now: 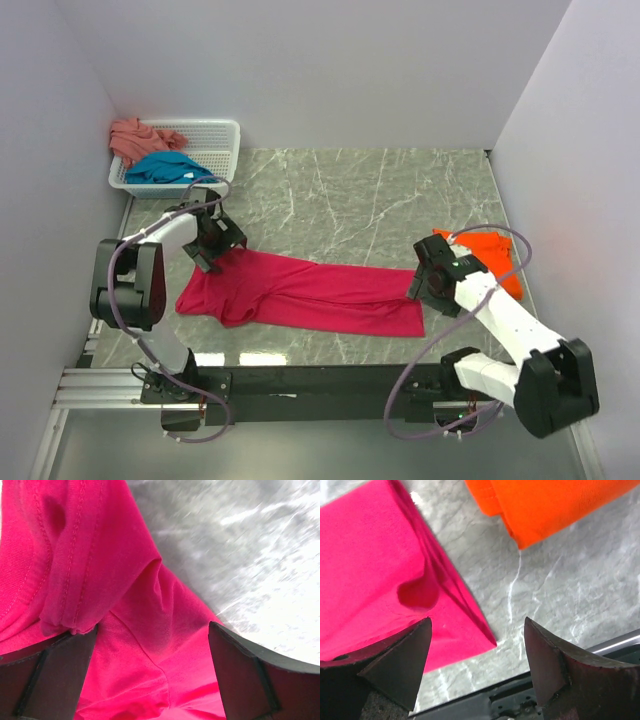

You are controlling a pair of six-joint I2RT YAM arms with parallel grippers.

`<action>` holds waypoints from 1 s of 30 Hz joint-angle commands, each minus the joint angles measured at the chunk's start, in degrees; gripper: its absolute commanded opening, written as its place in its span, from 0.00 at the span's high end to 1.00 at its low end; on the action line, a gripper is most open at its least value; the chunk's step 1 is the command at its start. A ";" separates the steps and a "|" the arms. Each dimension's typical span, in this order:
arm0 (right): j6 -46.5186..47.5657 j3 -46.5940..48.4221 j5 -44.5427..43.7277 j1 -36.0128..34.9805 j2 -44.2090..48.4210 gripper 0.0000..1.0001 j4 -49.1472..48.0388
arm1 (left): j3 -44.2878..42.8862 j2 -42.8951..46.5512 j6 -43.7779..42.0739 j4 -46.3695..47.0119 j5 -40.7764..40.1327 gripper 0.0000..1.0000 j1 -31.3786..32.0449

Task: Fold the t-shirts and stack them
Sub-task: Fold the tshirt

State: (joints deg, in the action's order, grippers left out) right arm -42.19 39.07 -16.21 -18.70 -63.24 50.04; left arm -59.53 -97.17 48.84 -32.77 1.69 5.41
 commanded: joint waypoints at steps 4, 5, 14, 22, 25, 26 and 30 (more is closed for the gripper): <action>2.44 0.57 7.40 0.42 7.51 0.19 -0.98 | -3.05 -2.33 -1.11 2.54 -0.99 0.01 -0.40; 3.51 0.83 10.72 0.50 8.48 0.20 -4.39 | -4.01 -2.33 -1.03 2.19 -1.43 0.01 -0.40; 10.38 5.05 27.19 -0.02 0.35 0.19 -25.14 | -4.90 6.63 1.60 -6.49 -9.85 0.00 0.04; 9.41 6.02 27.64 -1.96 -14.97 0.20 -29.65 | 6.43 17.27 3.45 -11.52 -12.41 0.01 0.13; 9.32 5.67 26.84 -1.96 -19.36 0.20 -29.65 | 9.86 17.98 3.28 -9.60 -11.45 0.01 -0.05; 9.41 5.58 26.23 -1.96 -19.98 0.20 -29.22 | 10.22 17.54 3.02 -9.24 -11.10 0.05 -0.05; 9.68 4.62 24.03 -1.96 -21.66 0.20 -27.63 | 8.91 13.94 3.28 -9.85 -13.29 0.25 -0.57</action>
State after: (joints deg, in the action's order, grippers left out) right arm -33.17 43.86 9.91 -20.38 -84.68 22.81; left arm -49.45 -81.95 51.86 -43.05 -9.41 5.30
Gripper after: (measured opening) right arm 0.802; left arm 0.774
